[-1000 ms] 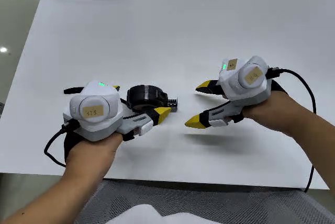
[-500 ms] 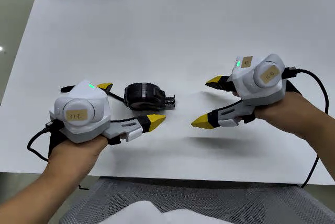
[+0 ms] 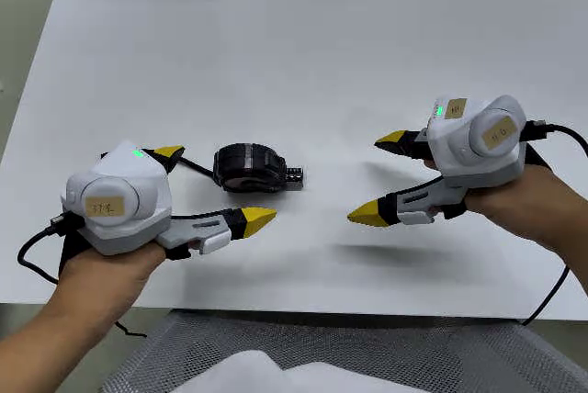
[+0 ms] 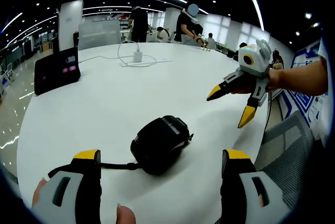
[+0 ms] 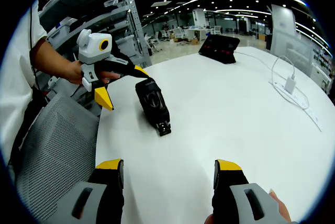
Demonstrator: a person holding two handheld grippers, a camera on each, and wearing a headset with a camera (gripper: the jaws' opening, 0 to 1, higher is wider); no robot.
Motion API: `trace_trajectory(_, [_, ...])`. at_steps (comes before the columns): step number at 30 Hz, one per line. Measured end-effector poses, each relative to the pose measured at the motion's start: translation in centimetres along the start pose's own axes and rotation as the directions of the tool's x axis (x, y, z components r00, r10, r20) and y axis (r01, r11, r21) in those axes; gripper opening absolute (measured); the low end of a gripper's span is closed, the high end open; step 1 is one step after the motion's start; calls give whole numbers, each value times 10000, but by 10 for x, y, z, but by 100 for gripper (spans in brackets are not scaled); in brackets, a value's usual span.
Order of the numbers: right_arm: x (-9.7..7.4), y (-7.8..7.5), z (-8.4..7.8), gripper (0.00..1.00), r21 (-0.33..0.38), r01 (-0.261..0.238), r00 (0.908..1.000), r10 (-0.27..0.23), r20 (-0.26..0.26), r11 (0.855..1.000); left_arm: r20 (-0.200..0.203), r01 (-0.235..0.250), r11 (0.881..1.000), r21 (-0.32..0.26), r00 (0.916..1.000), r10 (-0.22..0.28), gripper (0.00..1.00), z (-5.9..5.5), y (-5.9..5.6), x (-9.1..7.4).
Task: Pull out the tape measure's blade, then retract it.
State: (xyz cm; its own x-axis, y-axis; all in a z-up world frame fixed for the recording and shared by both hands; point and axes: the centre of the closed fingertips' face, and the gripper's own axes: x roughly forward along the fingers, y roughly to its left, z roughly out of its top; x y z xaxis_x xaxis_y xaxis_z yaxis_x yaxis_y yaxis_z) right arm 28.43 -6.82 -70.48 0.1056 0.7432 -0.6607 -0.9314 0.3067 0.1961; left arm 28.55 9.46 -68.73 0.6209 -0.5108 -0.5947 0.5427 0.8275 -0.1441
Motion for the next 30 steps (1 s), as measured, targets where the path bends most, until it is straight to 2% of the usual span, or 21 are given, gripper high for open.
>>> trace_trajectory(5, [-7,0,-3,69,95,221,9997,-222,99,9997,-45,90,9999,115,9999,-89,98,-2,1,-2])
trace_trajectory(7, [-9,2,-4,69,167,307,9994,-310,169,9994,-239,113,9995,291,9997,-106,97,-6,1,-2])
trace_trajectory(9, [-12,3,-6,69,221,381,9991,-385,171,9990,-237,241,9993,270,9994,-234,97,-7,0,-3])
trace_trajectory(11, [-16,2,-11,69,360,480,9988,-484,121,9982,-507,252,9987,436,9985,-230,96,-11,0,-5])
trace_trajectory(12, [-18,2,-12,69,400,519,9985,-525,142,9979,-490,212,9981,572,9986,-184,96,-11,1,-6])
trace_trajectory(20, [-31,2,-23,71,523,747,9971,-753,85,9958,-497,454,9973,577,9979,-426,99,-11,-1,-10])
trace_trajectory(27, [-42,2,-24,71,631,997,9947,-1011,196,9930,-741,418,9967,701,9966,-366,98,-15,1,-14])
trace_trajectory(30, [-45,2,-27,72,663,1072,9940,-1085,165,9920,-981,313,9949,956,9949,-218,98,-19,4,-16])
